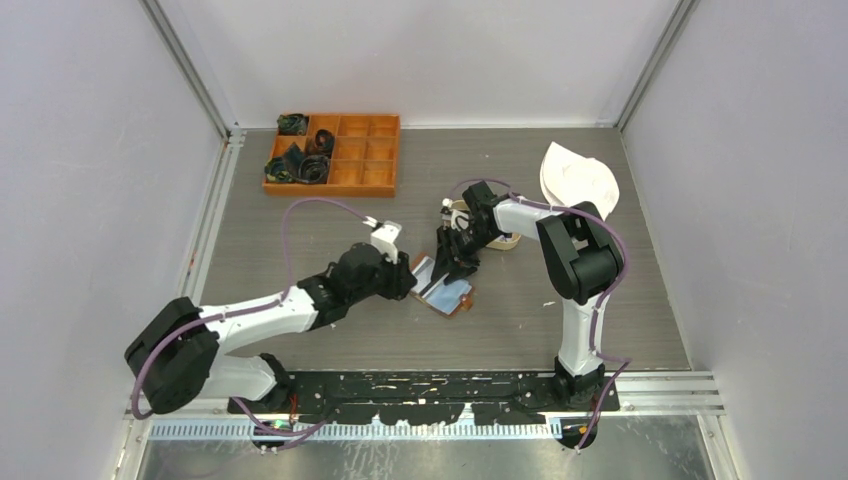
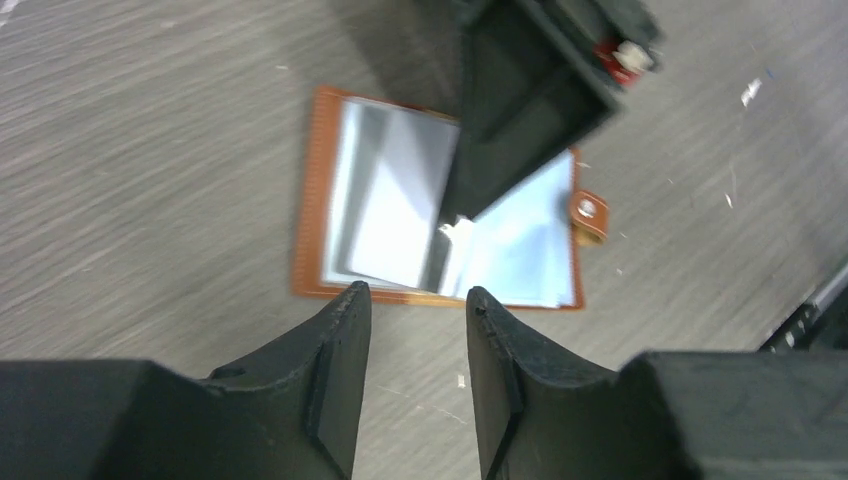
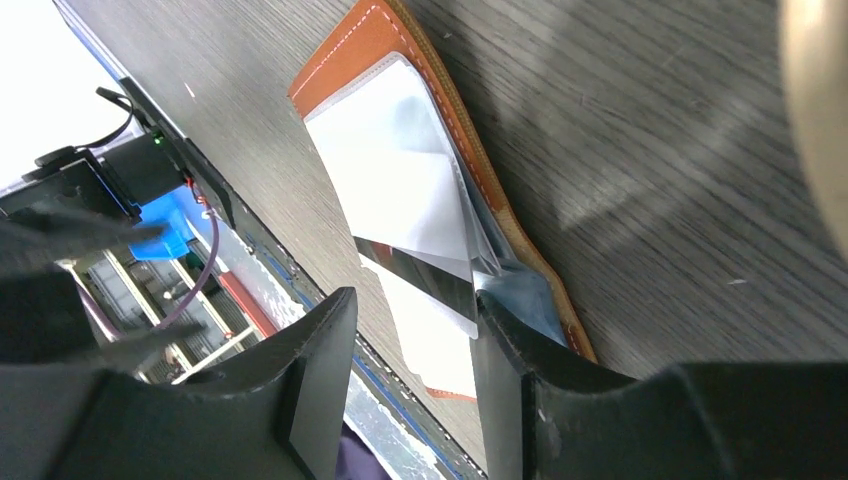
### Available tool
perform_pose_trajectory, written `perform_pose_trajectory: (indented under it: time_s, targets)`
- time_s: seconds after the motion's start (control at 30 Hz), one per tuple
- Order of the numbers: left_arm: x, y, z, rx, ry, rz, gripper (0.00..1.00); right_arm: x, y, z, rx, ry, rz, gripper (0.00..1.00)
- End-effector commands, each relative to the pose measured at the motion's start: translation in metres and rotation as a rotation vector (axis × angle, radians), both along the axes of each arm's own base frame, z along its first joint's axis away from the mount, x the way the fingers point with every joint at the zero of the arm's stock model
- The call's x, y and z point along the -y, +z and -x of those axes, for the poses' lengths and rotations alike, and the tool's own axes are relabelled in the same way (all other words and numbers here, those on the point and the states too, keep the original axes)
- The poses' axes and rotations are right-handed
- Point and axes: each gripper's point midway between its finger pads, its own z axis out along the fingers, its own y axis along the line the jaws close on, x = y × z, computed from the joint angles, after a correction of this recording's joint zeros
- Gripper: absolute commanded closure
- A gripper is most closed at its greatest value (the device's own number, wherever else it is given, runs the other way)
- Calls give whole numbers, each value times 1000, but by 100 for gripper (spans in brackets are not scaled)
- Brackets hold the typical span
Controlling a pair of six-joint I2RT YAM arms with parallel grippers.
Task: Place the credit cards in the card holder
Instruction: Insert the credit card into the card holder.
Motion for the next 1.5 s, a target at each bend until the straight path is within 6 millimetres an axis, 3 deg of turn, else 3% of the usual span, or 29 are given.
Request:
perform_pose_trajectory:
  time_s: [0.0,0.17,0.4,0.67,0.83,1.1,1.47]
  targets:
    - [-18,10,-20,-37,58,142,58,1,22,-15,90,0,-1,49]
    - [-26,-4,-41,-154,71,246,55,8,16,-21,88,-47,33,49]
    - [-10,-21,-59,-248,44,283,55,17,13,-28,130,-83,92,50]
    - [7,-46,-65,-348,13,288,54,22,11,-32,151,-84,123,51]
    - [13,-60,-60,-406,2,312,64,23,10,-32,157,-82,130,52]
    - [9,-65,-42,-441,11,371,96,25,11,-35,174,-83,141,53]
    - [24,-63,-11,-456,-24,440,99,21,6,-33,191,-62,164,53]
